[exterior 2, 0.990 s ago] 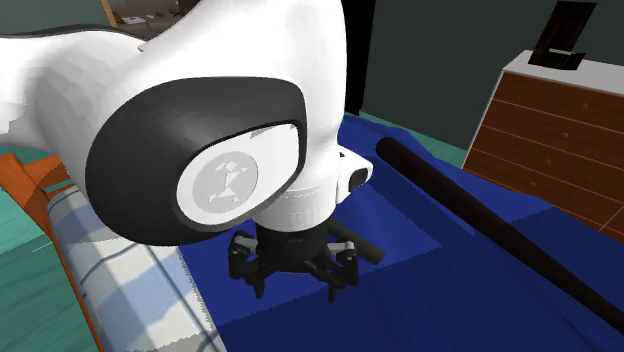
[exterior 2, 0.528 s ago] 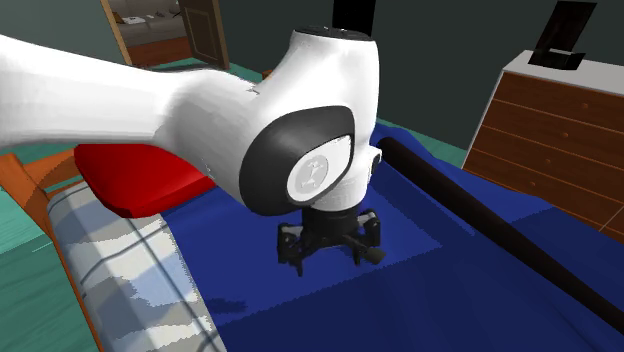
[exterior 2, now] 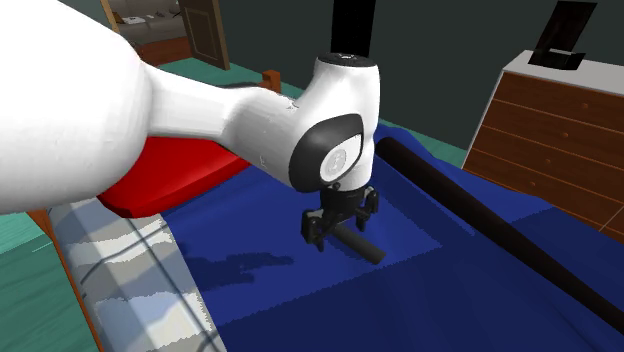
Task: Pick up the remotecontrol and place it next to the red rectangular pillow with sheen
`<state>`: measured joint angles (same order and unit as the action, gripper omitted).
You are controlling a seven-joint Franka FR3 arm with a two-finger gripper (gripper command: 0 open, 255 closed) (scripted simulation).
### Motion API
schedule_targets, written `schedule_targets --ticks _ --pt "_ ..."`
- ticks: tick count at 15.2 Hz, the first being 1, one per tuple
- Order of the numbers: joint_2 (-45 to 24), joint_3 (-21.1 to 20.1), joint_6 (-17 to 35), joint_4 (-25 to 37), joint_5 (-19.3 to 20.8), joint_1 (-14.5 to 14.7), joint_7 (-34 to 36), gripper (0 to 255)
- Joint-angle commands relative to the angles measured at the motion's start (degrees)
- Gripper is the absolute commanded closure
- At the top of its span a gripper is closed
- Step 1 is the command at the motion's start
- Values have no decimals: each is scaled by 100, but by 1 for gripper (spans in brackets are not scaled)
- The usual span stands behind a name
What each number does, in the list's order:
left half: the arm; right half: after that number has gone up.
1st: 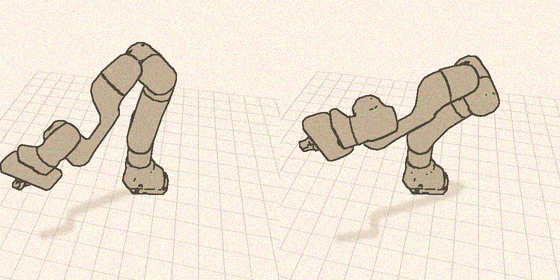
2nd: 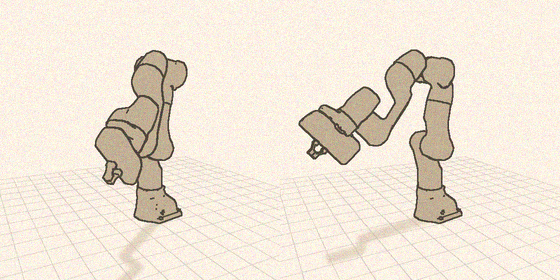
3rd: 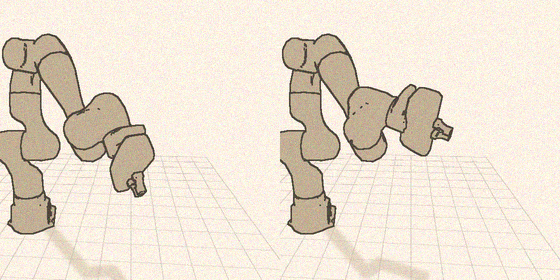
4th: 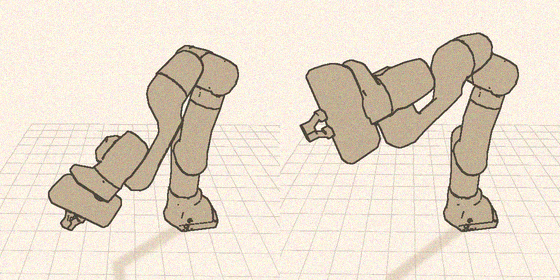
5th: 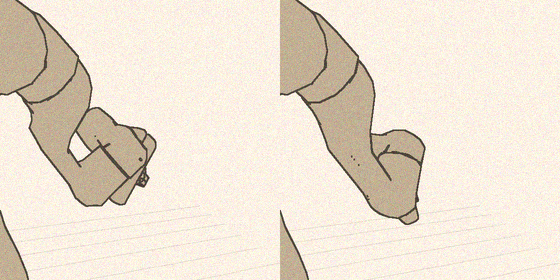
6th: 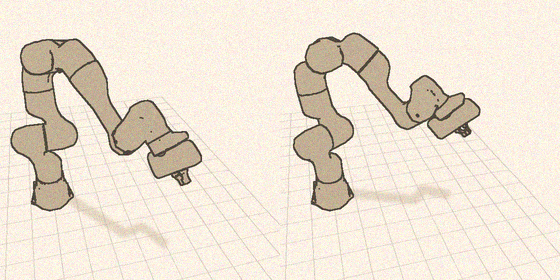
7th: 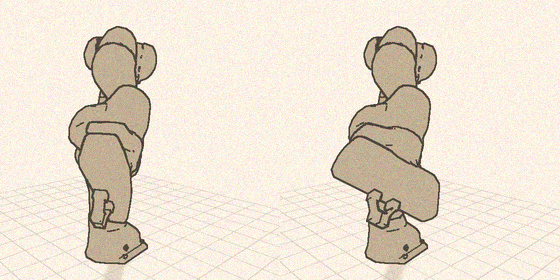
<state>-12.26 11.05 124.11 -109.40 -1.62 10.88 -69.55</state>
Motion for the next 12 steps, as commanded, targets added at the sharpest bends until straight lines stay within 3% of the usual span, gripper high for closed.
schedule_targets --ticks 1,6,12 --pt "-418 -87 86 393 -95 -27 -412 0" --pt "-1305 -368 197 1309 -190 -45 -1189 0" --pt "-1562 -393 539 1223 -228 -65 -1212 0"
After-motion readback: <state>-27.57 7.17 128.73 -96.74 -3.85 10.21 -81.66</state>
